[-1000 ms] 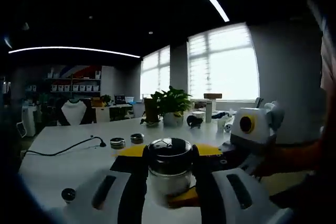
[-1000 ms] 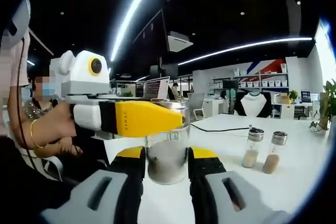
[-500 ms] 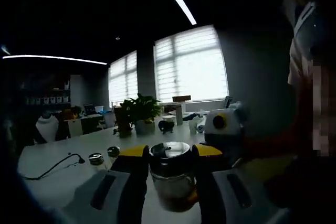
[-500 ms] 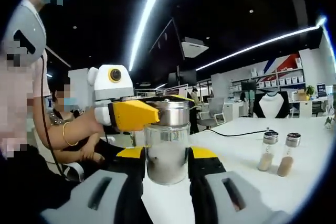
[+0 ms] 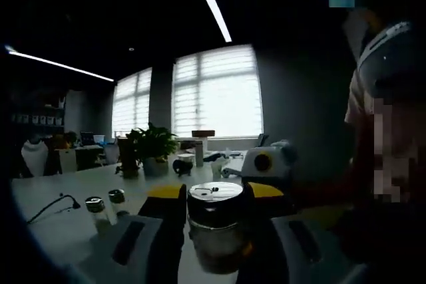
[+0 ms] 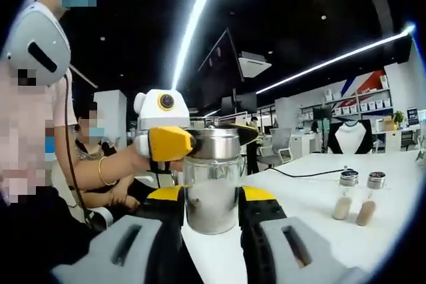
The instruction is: Rotate the seasoning bottle until the label or dispensing opening points toward the visible target arrow and the bottle remains upright within the marked orientation range
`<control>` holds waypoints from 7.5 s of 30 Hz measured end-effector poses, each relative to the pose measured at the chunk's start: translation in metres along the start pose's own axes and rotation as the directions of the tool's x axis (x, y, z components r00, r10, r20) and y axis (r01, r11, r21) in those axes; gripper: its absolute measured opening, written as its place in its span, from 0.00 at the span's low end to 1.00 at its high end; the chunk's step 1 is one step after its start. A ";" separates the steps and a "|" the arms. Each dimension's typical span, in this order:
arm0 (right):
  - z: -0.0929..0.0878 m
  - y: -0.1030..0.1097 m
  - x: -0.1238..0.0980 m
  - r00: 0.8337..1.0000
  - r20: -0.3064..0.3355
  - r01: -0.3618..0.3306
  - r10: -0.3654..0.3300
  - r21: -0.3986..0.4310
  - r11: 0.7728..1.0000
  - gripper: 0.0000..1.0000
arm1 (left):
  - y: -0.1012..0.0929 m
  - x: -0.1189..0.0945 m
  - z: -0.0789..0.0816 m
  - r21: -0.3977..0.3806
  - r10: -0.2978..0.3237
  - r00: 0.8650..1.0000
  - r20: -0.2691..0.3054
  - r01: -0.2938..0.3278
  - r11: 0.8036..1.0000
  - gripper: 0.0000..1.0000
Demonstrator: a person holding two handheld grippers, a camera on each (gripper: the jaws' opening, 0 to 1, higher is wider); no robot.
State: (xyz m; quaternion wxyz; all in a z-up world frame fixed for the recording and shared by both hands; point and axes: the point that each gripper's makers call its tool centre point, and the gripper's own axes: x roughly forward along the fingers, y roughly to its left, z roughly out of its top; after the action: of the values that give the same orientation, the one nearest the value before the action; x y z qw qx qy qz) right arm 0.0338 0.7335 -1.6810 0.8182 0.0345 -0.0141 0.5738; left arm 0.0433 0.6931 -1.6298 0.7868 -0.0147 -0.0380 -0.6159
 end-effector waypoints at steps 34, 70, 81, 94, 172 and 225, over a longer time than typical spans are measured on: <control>0.001 -0.040 0.014 0.953 0.017 0.303 -0.304 0.026 0.953 0.28 | 0.058 -0.009 -0.010 -0.006 0.602 0.798 0.029 -0.602 0.798 0.36; -0.007 -0.020 -0.013 0.997 0.034 0.067 -0.067 -0.001 0.998 0.28 | 0.014 -0.003 -0.022 -0.014 0.275 0.960 0.057 -0.275 0.961 0.32; -0.008 -0.037 -0.009 0.978 0.012 0.207 -0.207 -0.036 0.978 0.28 | 0.028 0.004 -0.028 0.098 0.446 0.895 0.028 -0.446 0.890 0.32; -0.014 -0.054 -0.002 0.922 0.021 0.388 -0.387 -0.034 0.921 0.27 | 0.055 -0.003 -0.033 0.083 0.647 0.762 0.035 -0.647 0.758 0.32; -0.076 -0.107 -0.022 0.846 -0.174 0.515 -0.504 0.019 0.857 0.68 | 0.166 -0.048 -0.123 0.049 0.795 0.603 -0.064 -0.794 0.606 0.34; -0.086 -0.105 -0.005 0.890 -0.185 0.436 -0.416 0.084 0.896 0.70 | 0.198 -0.083 -0.164 0.157 0.902 0.420 -0.100 -0.888 0.431 0.40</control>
State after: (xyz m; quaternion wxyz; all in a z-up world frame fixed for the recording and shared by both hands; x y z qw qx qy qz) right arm 0.1297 0.6988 -1.7711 0.9189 0.0402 0.0960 0.3806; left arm 0.2226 0.8100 -1.7948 0.9935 0.0510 0.0181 -0.0998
